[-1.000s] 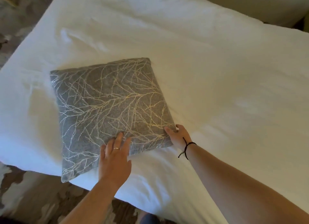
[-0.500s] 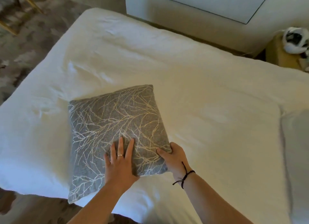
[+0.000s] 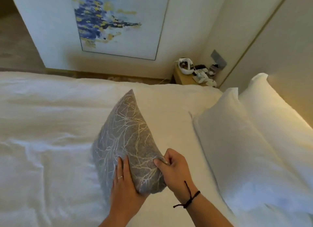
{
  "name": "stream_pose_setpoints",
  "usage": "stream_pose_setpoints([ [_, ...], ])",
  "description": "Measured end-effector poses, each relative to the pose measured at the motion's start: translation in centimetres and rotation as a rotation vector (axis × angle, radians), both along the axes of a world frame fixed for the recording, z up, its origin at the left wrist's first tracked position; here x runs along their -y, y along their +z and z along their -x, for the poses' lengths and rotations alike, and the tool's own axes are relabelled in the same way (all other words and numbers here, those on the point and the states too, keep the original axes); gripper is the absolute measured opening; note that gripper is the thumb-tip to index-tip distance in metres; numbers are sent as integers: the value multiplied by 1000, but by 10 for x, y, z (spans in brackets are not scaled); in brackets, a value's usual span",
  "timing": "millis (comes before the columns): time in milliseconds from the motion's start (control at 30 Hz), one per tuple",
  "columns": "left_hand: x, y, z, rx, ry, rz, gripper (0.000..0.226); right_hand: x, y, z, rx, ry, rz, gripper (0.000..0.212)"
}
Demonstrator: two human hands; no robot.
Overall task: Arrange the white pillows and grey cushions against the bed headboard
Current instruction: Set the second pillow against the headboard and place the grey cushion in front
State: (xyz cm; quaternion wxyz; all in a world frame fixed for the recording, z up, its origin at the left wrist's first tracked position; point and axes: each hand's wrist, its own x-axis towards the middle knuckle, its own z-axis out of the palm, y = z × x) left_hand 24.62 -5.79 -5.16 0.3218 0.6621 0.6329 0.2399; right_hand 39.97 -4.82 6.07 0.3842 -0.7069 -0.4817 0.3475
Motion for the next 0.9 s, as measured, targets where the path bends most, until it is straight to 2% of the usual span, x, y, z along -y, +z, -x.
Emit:
stream_pose_setpoints([
  [100, -3, 36, -76, 88, -79, -87, 145, 21, 46, -69, 49, -72, -138, 45],
  [200, 4, 65, -165, 100, -167, -131, 138, 45, 77, -153, 77, -175, -268, 44],
  [300, 19, 79, -260, 174, -302, -55, 126, 58, 75, -254, 140, -339, -300, 37],
  [367, 32, 75, -314, 232, -448, 98, 121, 67, 54, -324, 168, -420, -194, 25],
  [400, 38, 71, -337, 227, -515, 170, 120, 75, 37, -357, 174, -424, -77, 21],
  [500, 52, 56, -389, 155, -594, 300, 115, 112, -20, -432, 285, -342, 223, 46],
  [667, 64, 55, -438, 41, -537, 251, 100, 152, -51, -473, 289, -72, 249, 69],
  [900, 62, 69, -477, -95, -608, 130, 82, 167, -61, -474, 191, 31, 340, 72],
])
